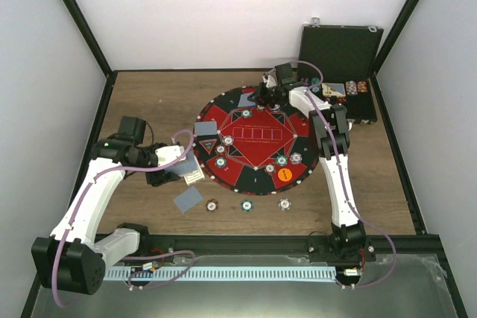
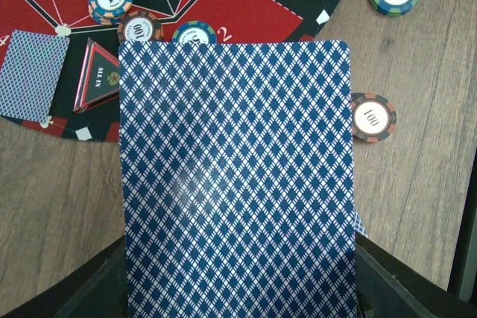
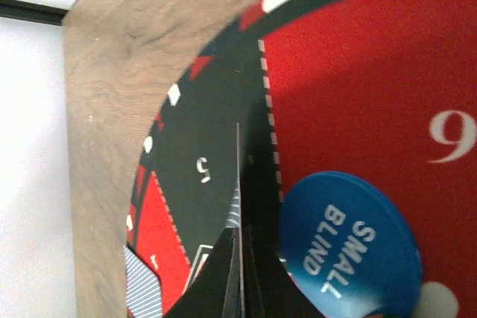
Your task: Distribute texas hold em gaming equipment
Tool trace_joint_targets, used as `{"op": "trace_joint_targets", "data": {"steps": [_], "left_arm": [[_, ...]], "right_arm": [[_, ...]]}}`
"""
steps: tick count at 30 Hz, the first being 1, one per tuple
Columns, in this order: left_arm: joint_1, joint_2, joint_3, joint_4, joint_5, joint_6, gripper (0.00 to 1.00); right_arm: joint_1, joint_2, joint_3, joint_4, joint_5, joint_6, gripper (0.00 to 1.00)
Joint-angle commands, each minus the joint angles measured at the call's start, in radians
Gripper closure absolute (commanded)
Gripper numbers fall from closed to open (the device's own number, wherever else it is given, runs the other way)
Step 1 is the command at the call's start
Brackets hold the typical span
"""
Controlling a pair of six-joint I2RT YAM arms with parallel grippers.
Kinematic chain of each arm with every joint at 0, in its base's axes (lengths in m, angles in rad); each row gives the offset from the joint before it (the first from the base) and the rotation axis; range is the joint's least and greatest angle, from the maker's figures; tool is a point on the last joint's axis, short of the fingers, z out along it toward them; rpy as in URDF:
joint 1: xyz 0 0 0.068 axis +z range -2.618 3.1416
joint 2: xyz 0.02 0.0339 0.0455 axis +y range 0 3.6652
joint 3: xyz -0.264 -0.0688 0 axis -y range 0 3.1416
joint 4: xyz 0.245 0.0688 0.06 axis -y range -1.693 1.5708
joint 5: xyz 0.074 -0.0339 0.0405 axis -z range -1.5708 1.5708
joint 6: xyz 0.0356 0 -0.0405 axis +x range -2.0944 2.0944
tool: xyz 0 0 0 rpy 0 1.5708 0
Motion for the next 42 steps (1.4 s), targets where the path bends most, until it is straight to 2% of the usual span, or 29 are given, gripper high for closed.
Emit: {"op": "trace_joint_targets", "data": {"steps": [1, 3, 7, 9, 18, 24, 28, 36, 42], "left_arm": [[-0.003, -0.010, 0.011, -0.011, 0.025, 0.020, 0.96], [-0.003, -0.011, 0.008, -0.011, 0.024, 0.021, 0.96], [-0.003, -0.013, 0.002, -0.010, 0.019, 0.015, 0.96], [-0.003, -0.015, 0.000, -0.010, 0.017, 0.012, 0.96], [-0.003, -0.015, -0.006, -0.006, -0.002, -0.006, 0.96], [-0.003, -0.009, -0.006, -0.010, -0.012, -0.016, 0.96], [-0.003, -0.013, -0.001, -0.010, -0.009, -0.022, 0.96], [-0.003, -0.017, -0.005, 0.000, 0.012, -0.032, 0.96], [-0.004, -0.026, -0.025, 0.004, 0.009, -0.030, 0.96]], "right_arm": [[0.002, 0.026, 0.094, -0.048, 0.014, -0.006, 0.98], [-0.001, 0.019, 0.103, -0.062, 0.012, -0.009, 0.91], [-0.005, -0.019, 0.105, -0.098, 0.028, -0.031, 0.65], [-0.007, -0.053, 0.101, -0.118, 0.035, -0.046, 0.57], [-0.010, -0.238, -0.009, -0.186, 0.156, -0.108, 0.46], [-0.005, -0.474, -0.300, -0.048, 0.195, -0.072, 0.36], [0.034, -0.646, -0.538, 0.067, 0.161, -0.027, 0.33], [0.305, -0.967, -1.016, 0.365, 0.014, 0.196, 0.17], [0.486, -1.036, -1.188, 0.571, -0.004, 0.359, 0.15]]}}
